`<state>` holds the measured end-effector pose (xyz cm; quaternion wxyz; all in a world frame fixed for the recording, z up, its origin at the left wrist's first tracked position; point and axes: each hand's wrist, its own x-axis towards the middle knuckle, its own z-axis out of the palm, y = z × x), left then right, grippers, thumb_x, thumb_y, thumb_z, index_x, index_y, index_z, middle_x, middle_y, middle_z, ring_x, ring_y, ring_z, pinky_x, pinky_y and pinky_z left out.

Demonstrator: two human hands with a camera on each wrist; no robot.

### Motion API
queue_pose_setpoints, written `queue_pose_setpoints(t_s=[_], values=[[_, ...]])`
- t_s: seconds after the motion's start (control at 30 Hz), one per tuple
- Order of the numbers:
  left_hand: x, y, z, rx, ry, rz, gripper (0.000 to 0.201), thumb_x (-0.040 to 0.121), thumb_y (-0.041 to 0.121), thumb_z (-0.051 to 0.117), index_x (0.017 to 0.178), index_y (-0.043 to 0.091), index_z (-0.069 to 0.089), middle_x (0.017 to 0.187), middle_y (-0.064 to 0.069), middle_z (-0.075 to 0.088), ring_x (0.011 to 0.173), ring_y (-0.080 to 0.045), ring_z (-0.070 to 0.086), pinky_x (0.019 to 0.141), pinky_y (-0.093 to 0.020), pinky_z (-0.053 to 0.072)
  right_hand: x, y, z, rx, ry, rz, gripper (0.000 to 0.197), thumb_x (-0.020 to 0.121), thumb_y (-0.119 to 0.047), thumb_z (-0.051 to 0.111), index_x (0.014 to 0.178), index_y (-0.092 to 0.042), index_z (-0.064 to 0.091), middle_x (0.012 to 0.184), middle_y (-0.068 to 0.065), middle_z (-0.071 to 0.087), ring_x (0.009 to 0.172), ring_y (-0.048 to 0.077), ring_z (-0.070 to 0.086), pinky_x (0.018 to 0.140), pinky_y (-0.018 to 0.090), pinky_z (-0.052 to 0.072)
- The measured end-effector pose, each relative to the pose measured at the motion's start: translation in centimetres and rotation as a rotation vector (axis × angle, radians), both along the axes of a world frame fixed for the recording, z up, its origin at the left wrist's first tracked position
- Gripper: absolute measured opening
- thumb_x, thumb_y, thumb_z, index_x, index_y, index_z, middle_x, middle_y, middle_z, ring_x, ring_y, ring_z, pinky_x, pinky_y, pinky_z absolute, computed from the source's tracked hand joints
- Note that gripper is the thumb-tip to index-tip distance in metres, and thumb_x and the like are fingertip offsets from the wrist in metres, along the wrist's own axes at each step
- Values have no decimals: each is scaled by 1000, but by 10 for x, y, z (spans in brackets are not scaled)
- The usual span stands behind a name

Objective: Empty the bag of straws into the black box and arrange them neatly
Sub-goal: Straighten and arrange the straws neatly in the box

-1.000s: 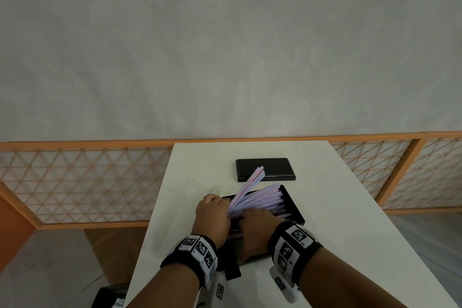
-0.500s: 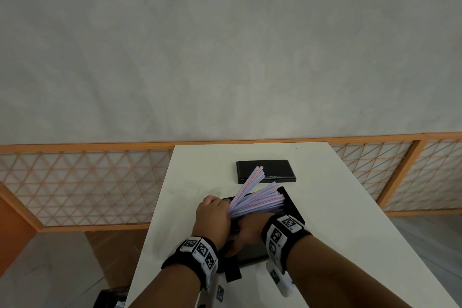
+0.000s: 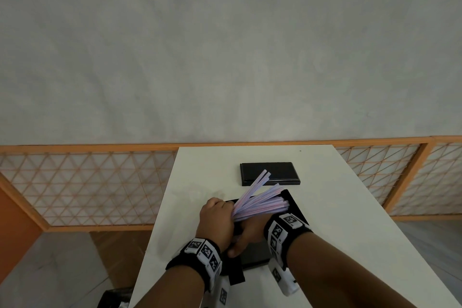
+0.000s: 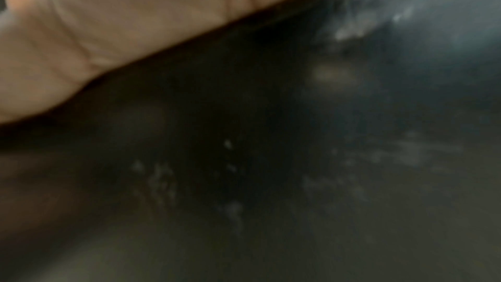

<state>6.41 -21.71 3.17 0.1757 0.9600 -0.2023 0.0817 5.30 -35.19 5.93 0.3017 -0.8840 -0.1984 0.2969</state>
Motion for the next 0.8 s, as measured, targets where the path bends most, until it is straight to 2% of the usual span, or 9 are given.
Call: queue_pose_setpoints(t_s=[0.1,0.2,0.23,0.3,0.37,0.47,0.57,0.67,0.8], values=[[2,0,-2,-16,2,11,28,80,20,40,93,19,65,91,4,67,102,-21,49,82,-31,39,3,-2,1,15,47,24,62,77,-35,74,132,-14,53,135,4,56,127,20,46,111,39,32],[3,0,-4,-18,3,-7,45,76,25,26,95,19,66,92,3,68,102,-22,50,82,-31,41,5,-5,2,37,33,6,55,83,-30,71,131,-10,52,133,7,56,123,17,48,103,19,33],[4,0,-4,-23,-8,-14,53,73,29,19,96,19,66,93,3,68,103,-21,49,82,-31,41,6,-5,2,42,20,9,53,84,-29,70,131,-11,52,133,8,56,122,17,48,101,19,33],[4,0,-5,-29,-19,-17,61,69,33,12,96,19,66,93,4,68,102,-20,49,83,-30,41,7,-5,-1,46,17,7,53,83,-30,72,130,-13,54,131,6,58,121,18,50,103,25,34],[5,1,-5,-28,-22,-13,59,70,32,14,95,19,66,92,4,68,102,-20,49,82,-30,41,6,-4,-3,52,15,0,52,82,-31,73,128,-14,55,129,5,59,121,18,51,105,29,36],[5,1,-6,-30,-24,-8,51,73,29,21,93,18,66,91,3,68,100,-21,50,82,-31,41,3,-4,-5,36,-51,-6,54,81,-39,72,127,-16,56,127,5,60,118,19,52,104,32,37],[6,2,-7,-7,-22,2,37,77,25,33,94,18,66,93,3,68,102,-22,49,83,-31,40,-4,-6,-4,-76,-109,-22,63,80,-57,65,130,-21,53,130,2,58,120,19,51,105,33,36],[6,2,-8,30,-19,-5,31,79,25,41,100,21,64,97,5,68,105,-21,47,84,-30,38,-13,-10,-3,-268,-279,-21,73,73,-76,51,124,-25,57,125,0,62,116,19,54,96,30,40],[3,2,-6,40,-37,-19,28,81,28,45,103,26,62,97,9,67,105,-20,47,83,-32,40,-26,-13,-6,-194,-603,-54,69,71,-80,46,108,-24,64,110,-1,67,102,18,60,82,29,44]])
